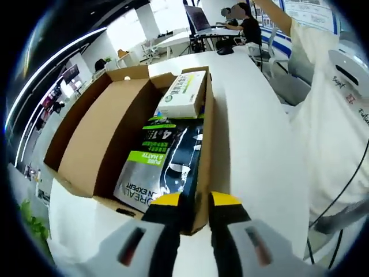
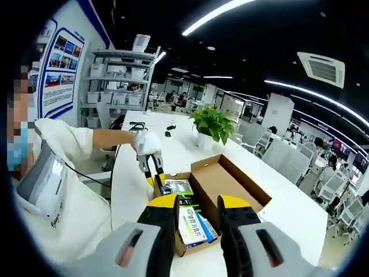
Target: Operate the shoe box by opening the lid, removing the specified soft item, and placing it in the target area until the item is outside and the box remains undamaged.
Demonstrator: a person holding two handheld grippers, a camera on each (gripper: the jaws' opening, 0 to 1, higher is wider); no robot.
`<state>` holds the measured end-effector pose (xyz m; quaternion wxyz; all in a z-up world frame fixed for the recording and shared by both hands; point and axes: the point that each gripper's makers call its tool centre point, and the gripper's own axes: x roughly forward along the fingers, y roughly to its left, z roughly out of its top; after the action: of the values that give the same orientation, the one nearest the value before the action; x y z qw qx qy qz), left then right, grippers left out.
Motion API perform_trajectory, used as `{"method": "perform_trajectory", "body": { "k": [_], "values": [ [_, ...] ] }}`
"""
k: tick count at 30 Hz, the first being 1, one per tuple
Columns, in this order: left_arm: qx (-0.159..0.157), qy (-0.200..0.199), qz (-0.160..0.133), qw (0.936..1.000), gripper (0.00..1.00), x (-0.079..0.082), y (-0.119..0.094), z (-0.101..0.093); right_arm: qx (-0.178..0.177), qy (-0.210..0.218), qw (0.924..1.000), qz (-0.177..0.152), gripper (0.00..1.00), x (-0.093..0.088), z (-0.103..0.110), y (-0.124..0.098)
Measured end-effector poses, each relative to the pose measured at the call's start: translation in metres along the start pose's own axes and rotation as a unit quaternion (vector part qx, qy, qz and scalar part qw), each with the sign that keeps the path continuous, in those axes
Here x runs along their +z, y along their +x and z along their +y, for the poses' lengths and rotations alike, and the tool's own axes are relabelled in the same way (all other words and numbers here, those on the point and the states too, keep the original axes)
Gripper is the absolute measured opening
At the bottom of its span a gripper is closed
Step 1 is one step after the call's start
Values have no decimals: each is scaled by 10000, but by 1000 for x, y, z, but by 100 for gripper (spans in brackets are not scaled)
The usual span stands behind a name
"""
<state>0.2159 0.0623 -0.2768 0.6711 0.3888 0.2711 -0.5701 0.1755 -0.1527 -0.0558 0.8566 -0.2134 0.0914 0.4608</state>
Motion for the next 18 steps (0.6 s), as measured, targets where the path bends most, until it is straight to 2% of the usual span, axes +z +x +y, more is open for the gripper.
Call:
{"method": "perform_trajectory", "body": {
  "k": [1, 4, 6, 9, 15, 18],
  "values": [
    [-114, -206, 62, 9997, 13, 0, 1, 0, 69, -22, 9999, 83, 27, -3, -2, 6],
    [-308, -103, 172, 9993, 11, 1, 1, -2, 154, -41, 9992, 368, 29, -11, -12, 18],
    [-425, -209, 270, 9985, 10, 1, 2, -2, 232, -180, 9984, 480, 28, -13, -14, 25],
    [-506, 54, 455, 9977, 10, 1, -4, -2, 378, -402, 9968, 577, 28, -13, -16, 36],
    [-378, 39, 533, 9979, 10, 9, -12, 0, 500, -527, 9946, 741, 27, -15, -25, 60],
    [-695, 69, 737, 9948, 10, 4, -8, -13, 745, -577, 9909, 959, 24, -27, -23, 75]
  ]
}}
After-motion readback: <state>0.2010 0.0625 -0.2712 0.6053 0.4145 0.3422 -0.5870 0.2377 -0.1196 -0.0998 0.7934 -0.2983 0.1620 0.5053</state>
